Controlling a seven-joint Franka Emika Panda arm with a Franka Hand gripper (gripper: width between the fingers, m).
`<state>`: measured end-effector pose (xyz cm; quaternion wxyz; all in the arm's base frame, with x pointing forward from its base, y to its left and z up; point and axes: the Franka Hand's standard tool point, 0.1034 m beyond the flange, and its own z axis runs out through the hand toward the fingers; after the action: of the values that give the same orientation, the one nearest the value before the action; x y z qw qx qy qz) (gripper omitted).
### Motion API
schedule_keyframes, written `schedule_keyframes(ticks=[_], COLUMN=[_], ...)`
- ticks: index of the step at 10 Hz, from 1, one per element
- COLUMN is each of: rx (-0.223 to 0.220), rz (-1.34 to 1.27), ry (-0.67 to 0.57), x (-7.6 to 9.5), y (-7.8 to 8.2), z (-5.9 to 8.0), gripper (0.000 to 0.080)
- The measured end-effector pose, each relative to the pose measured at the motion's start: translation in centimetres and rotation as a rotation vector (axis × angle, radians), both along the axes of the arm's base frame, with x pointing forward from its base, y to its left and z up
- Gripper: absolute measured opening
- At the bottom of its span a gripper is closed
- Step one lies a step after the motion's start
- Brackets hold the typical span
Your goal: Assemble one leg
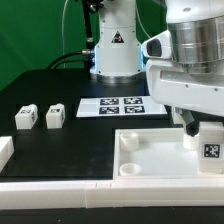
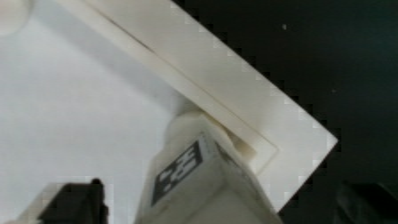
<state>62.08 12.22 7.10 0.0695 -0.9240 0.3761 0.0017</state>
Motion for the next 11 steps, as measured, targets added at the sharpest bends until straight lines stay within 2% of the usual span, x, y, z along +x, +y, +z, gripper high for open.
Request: schedule_keyframes(ticks=[3, 7, 9, 10, 11], rx=[-0.066, -0.086, -0.086, -0.086, -0.086], rz=[0.363, 0.756, 0.76, 0.76, 0.76], ry=[-0.039, -0.078, -0.079, -0.079, -0.079], x=[-0.1, 0.1, 0.1, 0.1, 0.1], y=[0.4, -0.7, -0.7, -0.7, -0.7], z=[0.0, -0.1, -0.1, -0.1, -0.1], gripper=[0.0649, 0.0649, 0.0649, 0.0516, 0.0516])
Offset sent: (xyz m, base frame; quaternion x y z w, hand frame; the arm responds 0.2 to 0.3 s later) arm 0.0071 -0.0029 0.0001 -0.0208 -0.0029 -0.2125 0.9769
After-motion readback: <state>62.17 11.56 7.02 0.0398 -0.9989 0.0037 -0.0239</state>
